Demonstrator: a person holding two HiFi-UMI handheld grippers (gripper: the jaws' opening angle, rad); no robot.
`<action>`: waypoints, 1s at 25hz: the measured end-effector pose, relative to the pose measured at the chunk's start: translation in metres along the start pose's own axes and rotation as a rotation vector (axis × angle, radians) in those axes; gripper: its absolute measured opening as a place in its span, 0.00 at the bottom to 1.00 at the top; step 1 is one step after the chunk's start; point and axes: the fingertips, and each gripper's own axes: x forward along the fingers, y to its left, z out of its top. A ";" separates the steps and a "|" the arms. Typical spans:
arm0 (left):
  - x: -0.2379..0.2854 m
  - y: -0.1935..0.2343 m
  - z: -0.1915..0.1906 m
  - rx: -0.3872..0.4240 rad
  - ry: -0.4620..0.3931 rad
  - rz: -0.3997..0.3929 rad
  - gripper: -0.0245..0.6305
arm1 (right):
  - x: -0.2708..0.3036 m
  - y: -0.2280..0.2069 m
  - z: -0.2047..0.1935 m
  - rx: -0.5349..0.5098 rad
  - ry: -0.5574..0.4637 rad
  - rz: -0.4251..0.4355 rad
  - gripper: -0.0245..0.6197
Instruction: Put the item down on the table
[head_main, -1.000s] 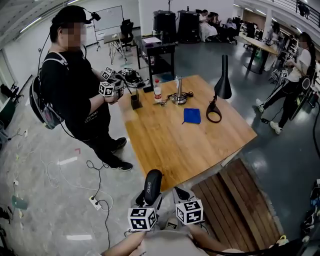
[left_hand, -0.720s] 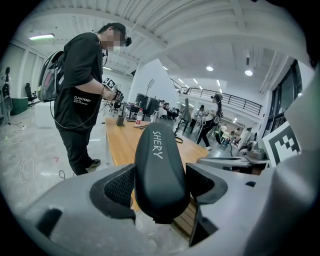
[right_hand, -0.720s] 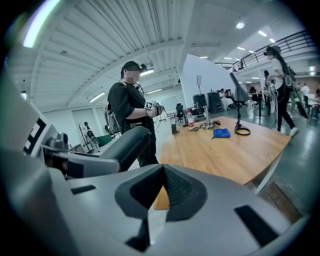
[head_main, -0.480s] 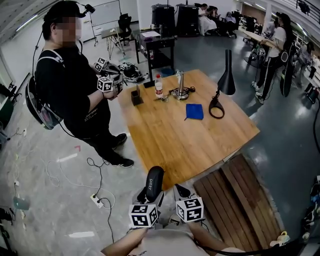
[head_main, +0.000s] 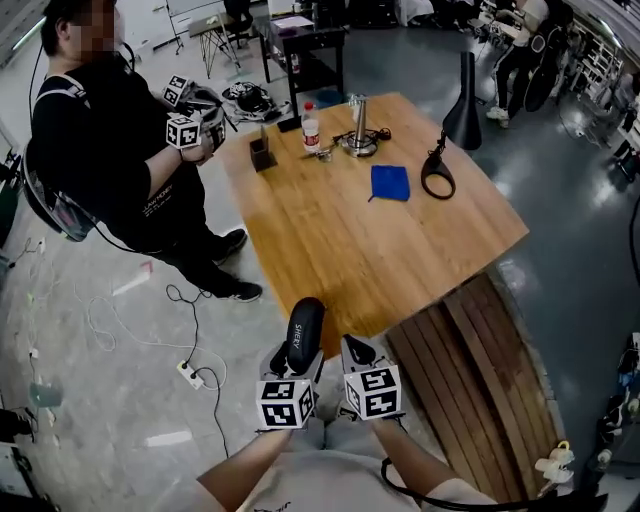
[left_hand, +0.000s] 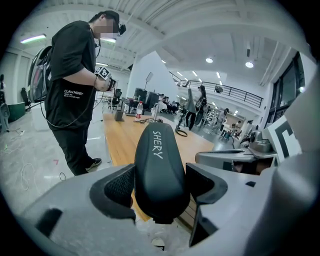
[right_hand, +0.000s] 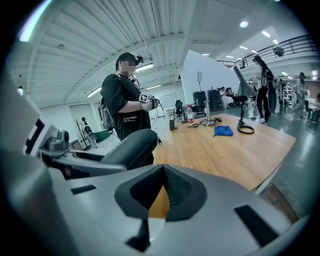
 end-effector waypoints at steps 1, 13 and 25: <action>0.007 0.001 -0.001 0.001 0.009 -0.004 0.54 | 0.004 -0.002 -0.002 -0.001 0.003 0.002 0.04; 0.115 0.042 -0.019 0.033 0.071 0.033 0.54 | 0.076 -0.051 -0.019 -0.034 0.053 -0.029 0.04; 0.193 0.070 -0.040 0.038 0.197 0.057 0.54 | 0.111 -0.091 -0.029 0.004 0.069 -0.070 0.04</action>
